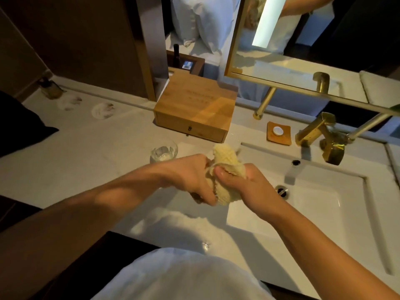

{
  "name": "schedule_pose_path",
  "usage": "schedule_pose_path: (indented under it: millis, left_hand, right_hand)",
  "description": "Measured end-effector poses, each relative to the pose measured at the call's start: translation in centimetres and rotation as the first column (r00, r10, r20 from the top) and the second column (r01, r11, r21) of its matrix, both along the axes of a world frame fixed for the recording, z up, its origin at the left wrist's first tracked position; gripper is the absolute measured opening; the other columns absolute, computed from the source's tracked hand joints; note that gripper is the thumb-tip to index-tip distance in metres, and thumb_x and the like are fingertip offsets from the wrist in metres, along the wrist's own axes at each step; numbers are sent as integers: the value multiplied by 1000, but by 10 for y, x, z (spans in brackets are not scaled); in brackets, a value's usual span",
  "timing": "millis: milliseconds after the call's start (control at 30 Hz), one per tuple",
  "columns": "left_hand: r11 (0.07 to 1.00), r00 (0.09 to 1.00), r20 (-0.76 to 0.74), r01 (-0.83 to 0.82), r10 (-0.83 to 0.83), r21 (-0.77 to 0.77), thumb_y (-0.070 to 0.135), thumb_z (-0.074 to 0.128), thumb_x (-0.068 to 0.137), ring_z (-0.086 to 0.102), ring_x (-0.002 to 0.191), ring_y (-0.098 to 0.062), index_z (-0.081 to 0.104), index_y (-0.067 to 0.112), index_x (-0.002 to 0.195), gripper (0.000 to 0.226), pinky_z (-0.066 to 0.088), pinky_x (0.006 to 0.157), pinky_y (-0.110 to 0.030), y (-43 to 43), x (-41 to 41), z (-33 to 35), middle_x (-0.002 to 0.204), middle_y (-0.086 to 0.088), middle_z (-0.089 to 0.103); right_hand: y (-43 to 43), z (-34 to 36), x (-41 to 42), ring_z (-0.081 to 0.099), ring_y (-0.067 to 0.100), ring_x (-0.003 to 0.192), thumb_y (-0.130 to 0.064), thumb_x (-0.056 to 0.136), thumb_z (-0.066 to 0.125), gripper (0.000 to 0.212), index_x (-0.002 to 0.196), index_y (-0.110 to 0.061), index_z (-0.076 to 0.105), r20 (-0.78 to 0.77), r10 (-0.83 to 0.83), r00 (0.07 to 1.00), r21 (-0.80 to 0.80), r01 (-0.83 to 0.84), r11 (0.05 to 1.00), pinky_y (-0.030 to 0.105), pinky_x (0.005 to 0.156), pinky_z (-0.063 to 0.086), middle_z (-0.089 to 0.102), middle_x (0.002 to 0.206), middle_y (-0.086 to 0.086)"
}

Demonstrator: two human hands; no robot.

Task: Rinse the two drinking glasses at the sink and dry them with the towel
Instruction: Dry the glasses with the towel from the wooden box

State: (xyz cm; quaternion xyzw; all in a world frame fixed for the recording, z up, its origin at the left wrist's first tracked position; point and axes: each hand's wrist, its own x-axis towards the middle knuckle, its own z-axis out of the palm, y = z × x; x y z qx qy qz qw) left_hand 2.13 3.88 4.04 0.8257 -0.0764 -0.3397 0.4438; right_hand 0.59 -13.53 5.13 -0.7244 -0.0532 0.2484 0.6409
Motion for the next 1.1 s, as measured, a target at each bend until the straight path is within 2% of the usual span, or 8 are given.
schedule_pose_path:
  millis: [200, 367, 467, 567, 667, 800, 867, 1100]
  left_hand:
    - [948, 570, 817, -202, -91, 246, 29, 58, 82, 61, 84, -25, 55, 13, 112, 34, 53, 74, -36, -12, -19, -44, 96, -5, 60]
    - [989, 1000, 10, -3, 4, -150, 5, 90, 66, 71, 87, -12, 65, 24, 98, 44, 59, 80, -28, 14, -3, 10, 89, 9, 72]
    - [996, 990, 136, -29, 40, -82, 4, 88, 68, 64, 96, -14, 61, 18, 110, 52, 53, 90, -29, 5, -13, 2, 103, 8, 65]
    - [960, 799, 582, -259, 153, 103, 21, 78, 75, 66, 91, -22, 54, 15, 118, 50, 56, 84, -40, -12, -20, -27, 102, 0, 66]
    - [974, 641, 767, -175, 3, 143, 31, 71, 77, 59, 78, -27, 55, 13, 98, 32, 54, 68, -45, -13, -23, -43, 89, -5, 61]
    - [955, 629, 775, -189, -62, 230, 20, 69, 77, 64, 82, -30, 60, 5, 105, 33, 53, 71, -36, -6, -22, -38, 92, -12, 65]
    - [992, 735, 678, -90, 2, 94, 22, 73, 73, 62, 80, -18, 58, 16, 99, 31, 49, 70, -27, 0, -17, -27, 86, 0, 65]
    - [983, 958, 231, 181, -168, -39, 17, 94, 62, 65, 82, 3, 60, 29, 94, 48, 54, 76, -17, 4, -12, 2, 87, 11, 66]
  right_hand:
    - [18, -3, 5, 72, 18, 89, -46, 90, 69, 34, 103, -14, 73, -152, -262, 953, 0, 266, 964, 32, 75, 54, 77, 95, 3]
    - [-14, 5, 9, 58, 0, 64, -40, 90, 69, 24, 79, -18, 69, 392, 353, 849, -196, -298, 934, 10, 62, 39, 63, 68, -23]
    - [-9, 4, 9, 56, 1, 65, -35, 92, 68, 22, 83, -15, 69, 451, 459, 765, -315, -345, 884, 12, 63, 39, 60, 69, -21]
    - [6, 11, 7, 69, 11, 81, -32, 89, 69, 20, 97, -15, 73, -187, 8, 982, 157, 22, 987, 25, 71, 52, 75, 82, -6]
    - [12, 8, 6, 70, 30, 91, -27, 94, 65, 23, 105, -7, 72, -706, -139, 695, 278, 452, 848, 44, 85, 55, 76, 87, 13]
    - [11, -8, -11, 71, 11, 88, -46, 91, 63, 27, 99, -21, 72, -33, -82, 996, 48, 84, 995, 31, 85, 57, 76, 93, -5]
    - [0, -10, -10, 62, 0, 75, -46, 92, 64, 13, 87, -33, 63, 437, 298, 849, -223, -219, 950, 14, 69, 46, 67, 82, -20]
    - [-25, 23, 20, 54, 10, 94, -39, 92, 68, 26, 111, -20, 67, 488, 871, 56, -778, -423, 464, 15, 89, 41, 68, 108, -2]
